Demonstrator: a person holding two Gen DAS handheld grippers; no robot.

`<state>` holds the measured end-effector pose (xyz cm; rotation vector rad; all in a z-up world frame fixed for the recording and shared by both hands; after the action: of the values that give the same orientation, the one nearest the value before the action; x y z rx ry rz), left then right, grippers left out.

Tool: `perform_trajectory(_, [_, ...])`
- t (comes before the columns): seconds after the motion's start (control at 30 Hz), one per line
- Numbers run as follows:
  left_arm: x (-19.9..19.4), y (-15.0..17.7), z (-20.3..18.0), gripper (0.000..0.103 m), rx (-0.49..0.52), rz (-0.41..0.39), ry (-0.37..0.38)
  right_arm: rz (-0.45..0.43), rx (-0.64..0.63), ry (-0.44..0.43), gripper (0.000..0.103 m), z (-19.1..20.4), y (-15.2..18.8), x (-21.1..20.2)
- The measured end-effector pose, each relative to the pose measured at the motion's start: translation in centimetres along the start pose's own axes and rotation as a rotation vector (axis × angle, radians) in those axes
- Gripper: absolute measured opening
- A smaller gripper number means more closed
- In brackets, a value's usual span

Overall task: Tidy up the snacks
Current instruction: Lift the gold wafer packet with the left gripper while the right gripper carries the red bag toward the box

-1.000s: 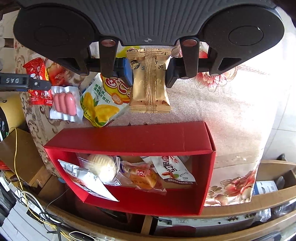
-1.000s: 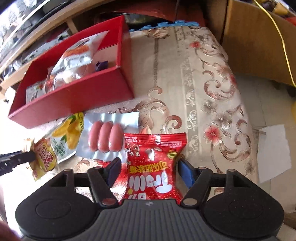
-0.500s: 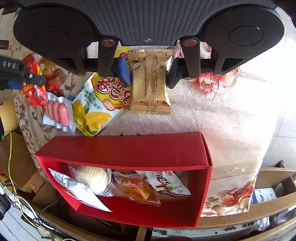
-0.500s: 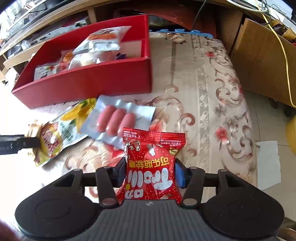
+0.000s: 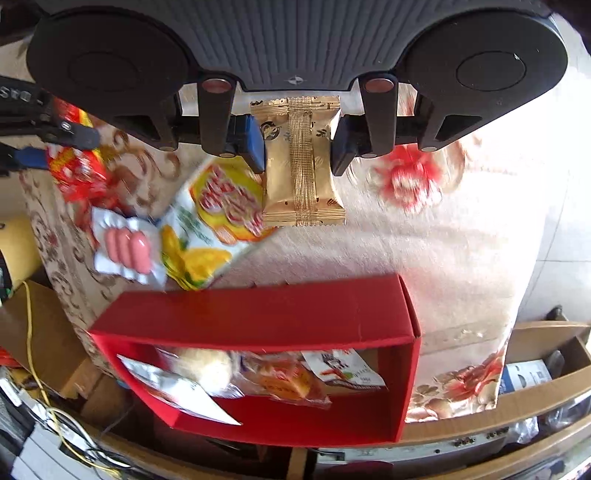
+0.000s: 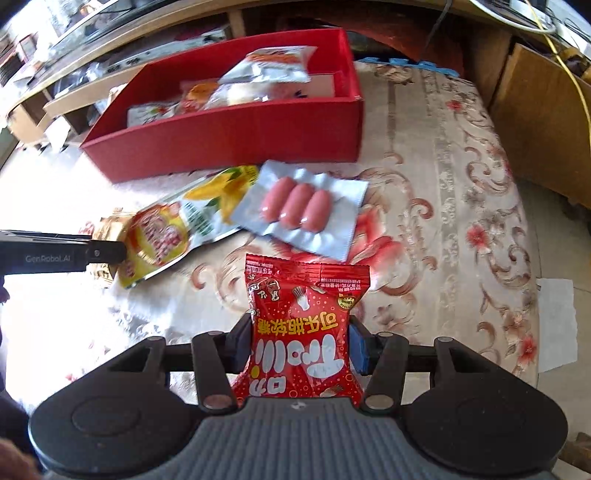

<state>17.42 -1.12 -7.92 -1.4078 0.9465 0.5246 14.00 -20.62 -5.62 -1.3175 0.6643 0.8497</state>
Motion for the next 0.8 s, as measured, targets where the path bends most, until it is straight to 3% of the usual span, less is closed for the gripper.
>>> perform_trajectory(0.33, [-0.5,2.5,-2.4,0.05,0.089,0.021,0.006,0.028,-0.027,0.018,0.053,0.2,0.9,1.3])
perform_trajectory(0.43, [0.0,2.4,-2.3,0.06,0.091,0.019,-0.001,0.029,-0.034,0.013,0.06,0.4,0.9,1.5])
perform_trajectory(0.5, [0.3,2.5,-2.5,0.08,0.096,0.023,-0.003,0.031,-0.043,0.01,0.067,0.7,1.0,1.6])
perform_trajectory(0.53, [0.5,2.6,-2.5,0.082,0.109,0.031,-0.015,0.03,-0.051,0.014,0.068,0.8,1.1,1.7])
perform_trajectory(0.67, [0.5,3.0,-2.9,0.077,0.155,0.024,-0.052,0.016,-0.088,0.041,0.067,1.3,1.4,1.8])
perform_trajectory(0.73, [0.2,2.9,-2.7,0.068,0.142,0.019,-0.056,0.011,-0.09,0.055,0.056,1.2,1.4,1.5])
perform_trajectory(0.8, [-0.2,2.7,-2.3,0.048,0.133,0.011,-0.064,0.007,-0.073,0.05,0.051,1.0,1.3,1.2])
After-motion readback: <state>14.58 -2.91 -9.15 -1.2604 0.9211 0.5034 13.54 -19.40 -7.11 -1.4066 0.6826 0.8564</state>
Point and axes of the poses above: each gripper's, at about its wrist camera, not at the fingertips, and x roughly the way its jaws point, z to its left, y to its underside, the point moved 5 cm from there along x, roughly the way its jaws point, and after that the axes turned 11 degrees about -z, right-handed, at the moved point
